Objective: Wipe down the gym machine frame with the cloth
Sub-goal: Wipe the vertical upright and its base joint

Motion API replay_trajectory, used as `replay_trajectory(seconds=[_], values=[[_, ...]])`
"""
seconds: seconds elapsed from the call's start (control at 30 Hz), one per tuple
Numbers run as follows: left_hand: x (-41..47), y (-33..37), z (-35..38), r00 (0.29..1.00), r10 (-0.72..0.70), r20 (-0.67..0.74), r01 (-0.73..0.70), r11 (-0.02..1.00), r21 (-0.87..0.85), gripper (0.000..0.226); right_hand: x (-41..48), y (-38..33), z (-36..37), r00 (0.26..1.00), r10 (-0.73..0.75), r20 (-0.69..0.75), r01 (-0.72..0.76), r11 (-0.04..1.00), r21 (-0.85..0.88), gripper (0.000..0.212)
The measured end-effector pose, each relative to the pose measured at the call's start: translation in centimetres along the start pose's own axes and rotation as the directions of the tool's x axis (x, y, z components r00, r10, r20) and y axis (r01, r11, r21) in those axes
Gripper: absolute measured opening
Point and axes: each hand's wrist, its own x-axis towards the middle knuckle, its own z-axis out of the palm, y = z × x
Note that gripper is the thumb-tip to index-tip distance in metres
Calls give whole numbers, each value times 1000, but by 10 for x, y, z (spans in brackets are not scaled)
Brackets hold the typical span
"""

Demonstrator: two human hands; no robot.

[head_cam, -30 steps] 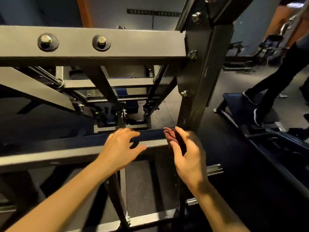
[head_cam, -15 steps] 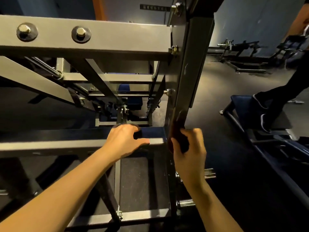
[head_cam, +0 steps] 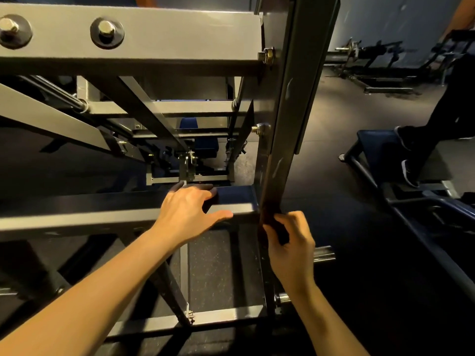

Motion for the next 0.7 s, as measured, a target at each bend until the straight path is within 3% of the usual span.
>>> replay_trajectory(seconds=[0.07,0.27,0.5,0.7], values=[[-1,1,1,1000,-3,9,3,1000,1,86,3,-1,-3,1000,9,22,-9,1000,-17,25],[-3,5,2,1000,-4,-16,4,1000,-15,77,47,-28,-17,977,-160,-140,164,986,16,23],[-9,8,12,996,-57,-64,52,995,-80,88,1,5,-4,998,3,67,-4,1000,13,24],[-9,8,16,996,-66,-55,61,994,-93,92,86,-57,-36,965,-181,-191,191,981,31,31]])
